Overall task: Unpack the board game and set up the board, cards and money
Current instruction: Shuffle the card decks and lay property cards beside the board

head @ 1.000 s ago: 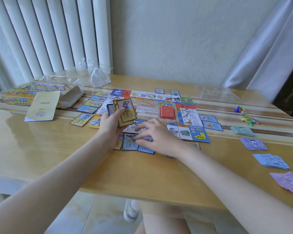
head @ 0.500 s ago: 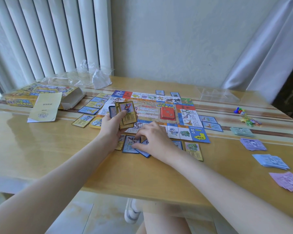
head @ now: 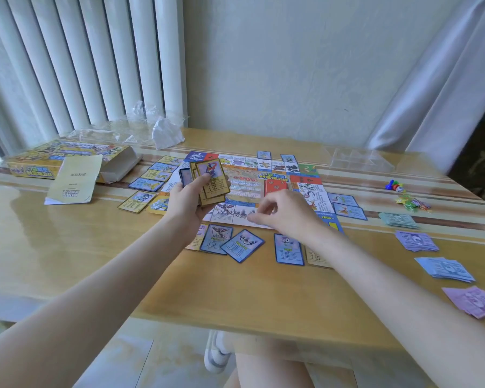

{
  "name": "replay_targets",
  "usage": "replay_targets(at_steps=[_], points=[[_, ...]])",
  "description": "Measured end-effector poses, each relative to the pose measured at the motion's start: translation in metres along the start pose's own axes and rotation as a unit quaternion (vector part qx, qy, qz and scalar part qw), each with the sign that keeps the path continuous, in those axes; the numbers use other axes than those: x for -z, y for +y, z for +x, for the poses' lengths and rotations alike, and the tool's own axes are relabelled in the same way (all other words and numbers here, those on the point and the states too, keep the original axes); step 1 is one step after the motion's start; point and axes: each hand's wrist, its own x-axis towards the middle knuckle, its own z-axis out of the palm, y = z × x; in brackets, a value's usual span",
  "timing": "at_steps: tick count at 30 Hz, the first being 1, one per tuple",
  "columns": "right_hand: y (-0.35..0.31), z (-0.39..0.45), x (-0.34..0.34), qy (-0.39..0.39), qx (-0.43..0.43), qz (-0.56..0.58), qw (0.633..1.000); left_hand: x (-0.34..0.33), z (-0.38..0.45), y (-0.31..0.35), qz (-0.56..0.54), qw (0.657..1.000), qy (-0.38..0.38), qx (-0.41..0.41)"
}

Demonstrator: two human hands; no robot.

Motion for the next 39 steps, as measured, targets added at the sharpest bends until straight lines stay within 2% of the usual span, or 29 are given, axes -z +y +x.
replay_targets(at_steps=[4, 8, 15, 29, 32, 35, 37, 39], points=[[-0.001, -0.015, -0.003, -0.053, -0.018, -0.038, 0.998, -0.014, -0.008, -0.014, 0.008, 0.999, -0.037, 0.026], [-0.007, -0.023, -0.014, -0.093, 0.01, -0.136, 0.986, -0.018, -0.011, -0.026, 0.026, 0.999, -0.029, 0.034], [-0.006, -0.019, -0.006, -0.143, 0.006, -0.125, 0.982, -0.014, -0.011, -0.029, 0.061, 0.997, -0.039, 0.028], [-0.004, -0.007, 0.0, -0.197, 0.049, -0.114, 0.973, -0.015, -0.009, -0.027, 0.049, 0.997, -0.047, 0.049], [-0.002, -0.005, 0.005, -0.177, 0.029, -0.029, 0.983, -0.015, -0.007, -0.023, 0.024, 0.997, -0.045, 0.049], [0.001, 0.002, 0.021, -0.082, -0.021, 0.098, 0.992, -0.013, -0.004, -0.016, 0.013, 0.997, -0.056, 0.054], [0.003, 0.008, 0.03, -0.016, -0.051, 0.173, 0.983, -0.013, -0.004, -0.01, 0.019, 0.995, -0.072, 0.061], [0.003, 0.013, 0.033, 0.016, -0.06, 0.228, 0.972, -0.014, -0.004, -0.008, 0.03, 0.993, -0.094, 0.067]])
